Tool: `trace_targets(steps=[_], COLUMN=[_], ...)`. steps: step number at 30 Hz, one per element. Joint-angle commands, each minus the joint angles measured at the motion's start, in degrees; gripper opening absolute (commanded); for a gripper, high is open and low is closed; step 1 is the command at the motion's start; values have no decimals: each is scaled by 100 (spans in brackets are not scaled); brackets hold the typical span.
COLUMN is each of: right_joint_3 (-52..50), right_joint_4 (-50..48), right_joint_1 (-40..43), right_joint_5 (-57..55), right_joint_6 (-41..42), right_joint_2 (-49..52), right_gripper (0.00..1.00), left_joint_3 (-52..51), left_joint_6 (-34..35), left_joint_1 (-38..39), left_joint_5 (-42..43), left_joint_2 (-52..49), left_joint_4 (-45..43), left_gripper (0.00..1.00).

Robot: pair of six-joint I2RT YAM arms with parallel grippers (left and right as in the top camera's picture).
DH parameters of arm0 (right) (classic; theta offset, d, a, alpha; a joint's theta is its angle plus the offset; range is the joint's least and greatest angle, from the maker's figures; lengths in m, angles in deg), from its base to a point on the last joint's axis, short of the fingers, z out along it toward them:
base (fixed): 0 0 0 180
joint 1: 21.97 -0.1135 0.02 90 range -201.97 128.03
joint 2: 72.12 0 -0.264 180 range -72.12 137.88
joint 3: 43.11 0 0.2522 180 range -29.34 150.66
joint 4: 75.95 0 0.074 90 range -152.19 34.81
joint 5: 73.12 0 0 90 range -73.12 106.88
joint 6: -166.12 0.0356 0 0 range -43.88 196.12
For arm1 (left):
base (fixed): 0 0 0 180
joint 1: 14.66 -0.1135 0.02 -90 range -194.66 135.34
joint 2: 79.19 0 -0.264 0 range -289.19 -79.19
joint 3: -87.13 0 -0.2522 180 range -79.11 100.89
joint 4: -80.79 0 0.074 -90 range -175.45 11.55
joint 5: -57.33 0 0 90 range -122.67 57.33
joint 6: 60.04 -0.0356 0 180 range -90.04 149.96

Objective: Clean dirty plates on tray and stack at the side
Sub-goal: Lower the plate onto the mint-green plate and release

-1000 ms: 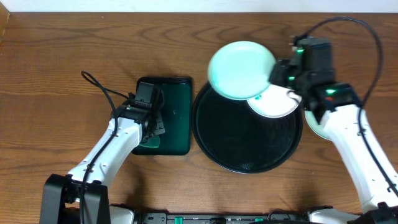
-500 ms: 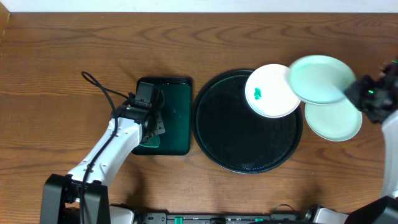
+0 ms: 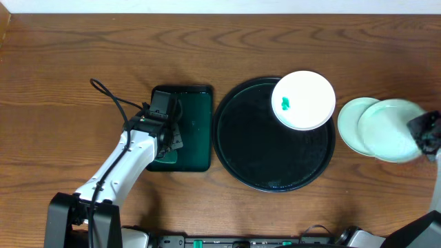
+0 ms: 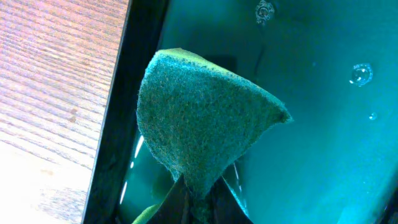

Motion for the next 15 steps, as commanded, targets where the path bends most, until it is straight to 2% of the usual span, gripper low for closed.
trace_targets(steps=[1,7,11,13,15], right_joint_3=[-433,-1054,-1200,-1200,-1200], right_joint_4=[-286,-927,-1095,-1097,-1102], right_joint_1=[44,9,-107,-166,-271], right_joint_5=[-258,129,293,299,299], right_joint_6=[234,216,-195,-389,-697], right_joint_2=[-98,-98,-96,-87,-87], right_gripper=[1,1,4,11,23], left_joint_3=[-61,-61,-61,-61,-61], left_joint_6=[-42,-42,-42,-42,-42], left_joint_1=[-20,-20,-20,-20,-20], left_joint_5=[-118,-118,-118,-118,-118], left_joint_2=[-28,-28,-28,-28,-28], left_joint_4=[-9,-9,-9,-9,-7], left_gripper=[8,8,8,7,7])
